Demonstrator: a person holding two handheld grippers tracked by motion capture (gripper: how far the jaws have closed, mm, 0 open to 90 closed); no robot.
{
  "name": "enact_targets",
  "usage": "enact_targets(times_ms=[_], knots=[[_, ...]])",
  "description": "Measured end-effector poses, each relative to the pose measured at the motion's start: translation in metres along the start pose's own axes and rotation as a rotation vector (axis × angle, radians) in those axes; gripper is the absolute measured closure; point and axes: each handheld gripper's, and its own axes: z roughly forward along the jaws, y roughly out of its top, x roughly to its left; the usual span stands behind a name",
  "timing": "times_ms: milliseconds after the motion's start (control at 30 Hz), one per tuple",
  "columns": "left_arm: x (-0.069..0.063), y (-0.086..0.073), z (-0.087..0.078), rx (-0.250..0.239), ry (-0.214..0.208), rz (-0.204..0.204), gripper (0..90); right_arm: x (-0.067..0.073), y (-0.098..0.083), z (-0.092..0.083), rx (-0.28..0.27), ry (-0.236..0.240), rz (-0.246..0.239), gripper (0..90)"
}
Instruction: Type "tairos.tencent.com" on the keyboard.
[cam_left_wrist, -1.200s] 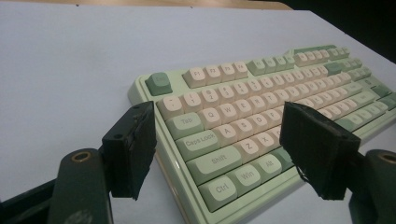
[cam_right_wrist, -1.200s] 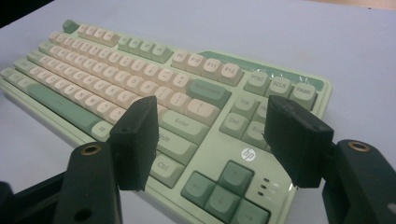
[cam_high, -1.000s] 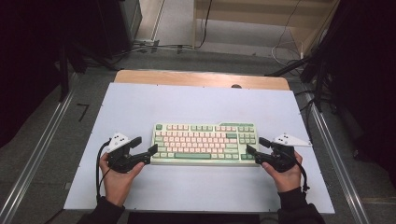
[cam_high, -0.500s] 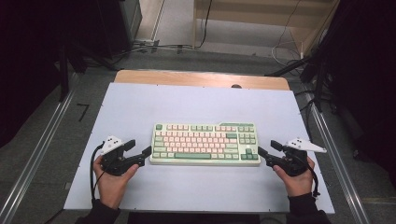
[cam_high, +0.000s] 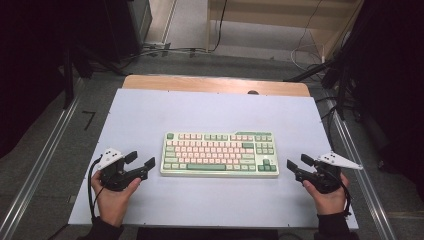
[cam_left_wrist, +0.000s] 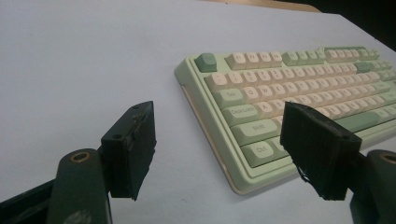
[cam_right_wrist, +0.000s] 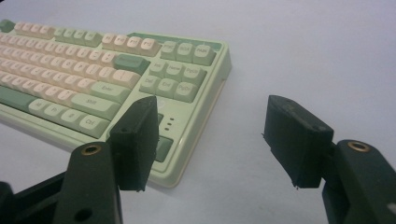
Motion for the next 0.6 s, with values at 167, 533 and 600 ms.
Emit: enact_targets(times_ms=[167,533,600], knots=[[0.003,-0.003,-0.004,0.008,0.01,-0.007,27.9,-0.005,-0.005,-0.006,-0.002,-0.023,0.01,34.2],[0.009,-0.009,-0.012,0.014,0.019,-0.02,27.8,-0.023,-0.016,-0.023,-0.008,-0.079,0.063,34.1],[0.009,-0.009,-0.013,0.013,0.023,-0.023,27.7,-0.025,-0.017,-0.025,-0.016,-0.086,0.072,33.6]])
